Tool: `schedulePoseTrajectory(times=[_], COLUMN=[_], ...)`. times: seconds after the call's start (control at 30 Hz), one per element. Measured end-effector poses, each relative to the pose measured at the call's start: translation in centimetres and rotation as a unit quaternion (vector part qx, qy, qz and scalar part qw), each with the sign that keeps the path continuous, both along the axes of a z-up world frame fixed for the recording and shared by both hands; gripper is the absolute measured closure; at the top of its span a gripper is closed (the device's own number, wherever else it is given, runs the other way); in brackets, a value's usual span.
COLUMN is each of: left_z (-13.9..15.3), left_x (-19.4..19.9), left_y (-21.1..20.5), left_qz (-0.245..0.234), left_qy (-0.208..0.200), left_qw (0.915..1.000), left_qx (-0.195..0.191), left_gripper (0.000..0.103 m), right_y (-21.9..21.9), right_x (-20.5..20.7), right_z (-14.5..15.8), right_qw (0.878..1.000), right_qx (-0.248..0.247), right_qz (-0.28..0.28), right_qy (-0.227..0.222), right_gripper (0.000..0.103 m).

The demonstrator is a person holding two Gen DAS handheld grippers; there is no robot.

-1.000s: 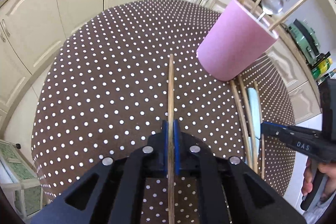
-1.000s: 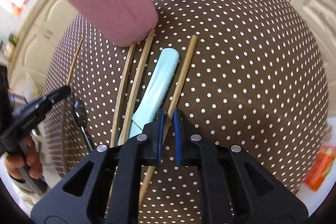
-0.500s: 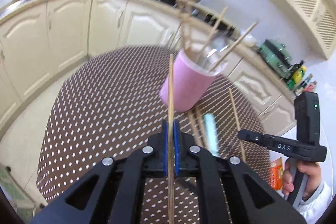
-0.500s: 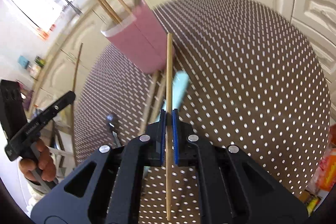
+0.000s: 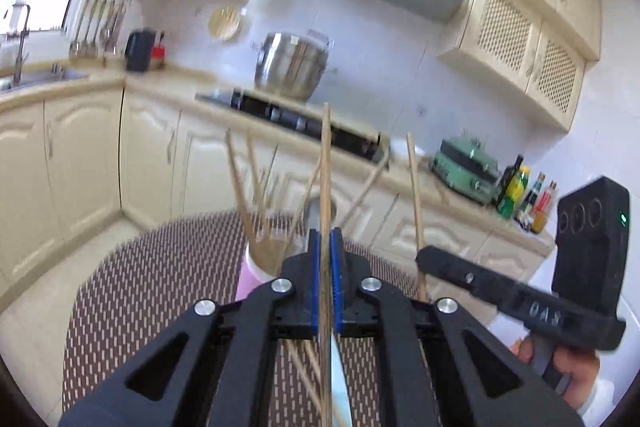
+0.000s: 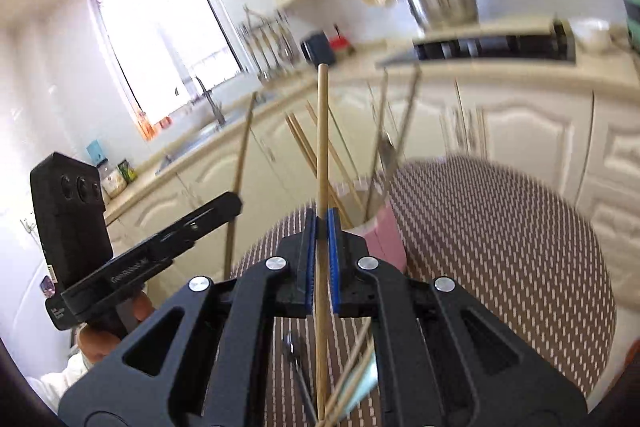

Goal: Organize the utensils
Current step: 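Lift both chopsticks and lower them into the pink cup, then open both tools and withdraw them from the cup over the table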

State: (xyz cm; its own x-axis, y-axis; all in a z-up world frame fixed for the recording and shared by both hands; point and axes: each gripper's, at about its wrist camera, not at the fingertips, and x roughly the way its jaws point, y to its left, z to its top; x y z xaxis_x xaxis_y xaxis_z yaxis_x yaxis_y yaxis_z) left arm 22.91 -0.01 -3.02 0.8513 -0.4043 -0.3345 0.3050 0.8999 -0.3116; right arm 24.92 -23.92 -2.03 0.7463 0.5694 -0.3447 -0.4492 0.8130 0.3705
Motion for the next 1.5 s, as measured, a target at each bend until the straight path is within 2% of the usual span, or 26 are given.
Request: schedulePoseTrajectory(times=[0.07,0.23,0.37,0.5,0.83,1.07,1.27,1.5], left_z=[1.0,2.7,3.5,3.8,2.4,0.5,-1.1,-2.6], left_x=[0.9,3.5,5.4,8.0,11.8,11.6,11.5,9.5], left_y=[-0.6,-2.0,-2.2,-1.7,-0.7,-1.6,-1.9,-1.6], left_qz=[0.011,0.031,0.042,0.057,0.081,0.095,0.082,0.071], left_qy=[-0.028,-0.061,-0.092,-0.097,-0.119,-0.165,-0.146,-0.125], left_qw=[0.9996,0.9974,0.9947,0.9936,0.9891,0.9816,0.9859,0.9895], left_qx=[0.003,0.023,0.019,0.0,-0.032,-0.007,-0.004,0.01], left_gripper=[0.098,0.098,0.098,0.098,0.098,0.098,0.098,0.097], right_y=[0.7,2.2,3.3,3.6,4.2,4.2,4.4,4.6], right_x=[0.2,1.3,2.4,4.1,7.2,7.5,6.8,5.0], right_z=[0.7,2.1,2.5,3.0,1.3,-0.5,-1.6,-2.2], right_qw=[1.0,0.997,0.994,0.991,0.986,0.987,0.988,0.989], right_qx=[0.004,0.024,0.03,0.04,0.045,0.037,0.022,0.003], right_qz=[-0.009,-0.025,-0.04,-0.053,-0.083,-0.087,-0.084,-0.081], right_qy=[-0.029,-0.071,-0.098,-0.114,-0.137,-0.134,-0.127,-0.126], right_gripper=[0.097,0.097,0.097,0.097,0.097,0.097,0.097,0.097])
